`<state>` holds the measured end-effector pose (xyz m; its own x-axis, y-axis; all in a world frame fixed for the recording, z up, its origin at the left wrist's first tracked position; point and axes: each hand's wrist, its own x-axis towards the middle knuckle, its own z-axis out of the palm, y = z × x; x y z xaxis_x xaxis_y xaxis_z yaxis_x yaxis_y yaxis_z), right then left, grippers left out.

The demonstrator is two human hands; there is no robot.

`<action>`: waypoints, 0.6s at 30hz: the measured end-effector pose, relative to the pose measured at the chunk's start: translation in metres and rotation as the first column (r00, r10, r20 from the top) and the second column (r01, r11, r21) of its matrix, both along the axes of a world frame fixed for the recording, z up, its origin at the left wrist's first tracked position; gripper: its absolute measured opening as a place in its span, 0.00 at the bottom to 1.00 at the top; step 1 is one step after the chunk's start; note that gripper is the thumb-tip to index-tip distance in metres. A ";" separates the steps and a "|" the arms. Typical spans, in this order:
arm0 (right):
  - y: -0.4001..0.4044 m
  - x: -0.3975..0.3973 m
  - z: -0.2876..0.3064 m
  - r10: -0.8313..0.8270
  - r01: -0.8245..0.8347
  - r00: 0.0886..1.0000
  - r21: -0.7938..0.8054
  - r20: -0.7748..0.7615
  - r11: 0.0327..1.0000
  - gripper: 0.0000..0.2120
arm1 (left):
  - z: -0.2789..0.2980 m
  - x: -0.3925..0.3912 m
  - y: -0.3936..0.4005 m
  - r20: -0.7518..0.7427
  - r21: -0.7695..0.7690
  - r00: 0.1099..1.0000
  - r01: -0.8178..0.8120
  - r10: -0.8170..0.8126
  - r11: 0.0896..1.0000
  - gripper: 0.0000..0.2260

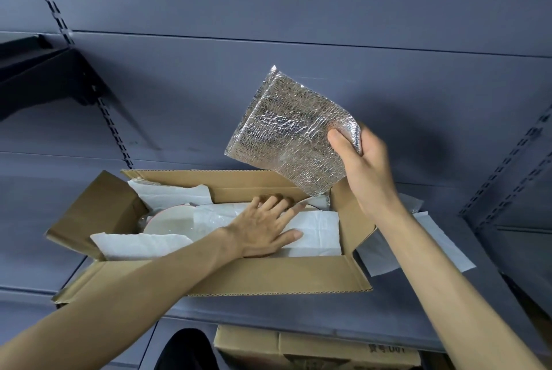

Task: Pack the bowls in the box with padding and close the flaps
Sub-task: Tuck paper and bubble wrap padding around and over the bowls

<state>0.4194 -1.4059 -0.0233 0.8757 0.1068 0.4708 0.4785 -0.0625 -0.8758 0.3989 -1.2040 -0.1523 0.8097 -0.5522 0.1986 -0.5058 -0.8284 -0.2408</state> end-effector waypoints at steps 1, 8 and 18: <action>0.000 0.000 -0.001 0.002 -0.002 1.000 -0.001 0.001 1.000 0.14 | -0.001 0.000 0.000 -0.026 -0.030 1.000 0.002 -0.002 1.000 0.31; -0.002 0.000 -0.007 0.014 -0.013 1.000 -0.021 0.020 1.000 0.11 | -0.006 0.006 0.001 -0.143 0.001 0.990 -0.013 0.013 1.000 0.30; 0.005 -0.011 -0.040 0.321 -0.105 0.909 -0.599 0.265 0.794 0.18 | 0.000 0.004 0.001 -0.352 0.012 0.936 -0.029 0.031 1.000 0.26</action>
<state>0.4087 -1.4011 -0.0634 0.5958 0.6089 0.5237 0.7941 -0.3489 -0.4977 0.4025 -1.2026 -0.1523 0.8433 -0.5269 -0.1058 -0.5342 -0.8434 -0.0577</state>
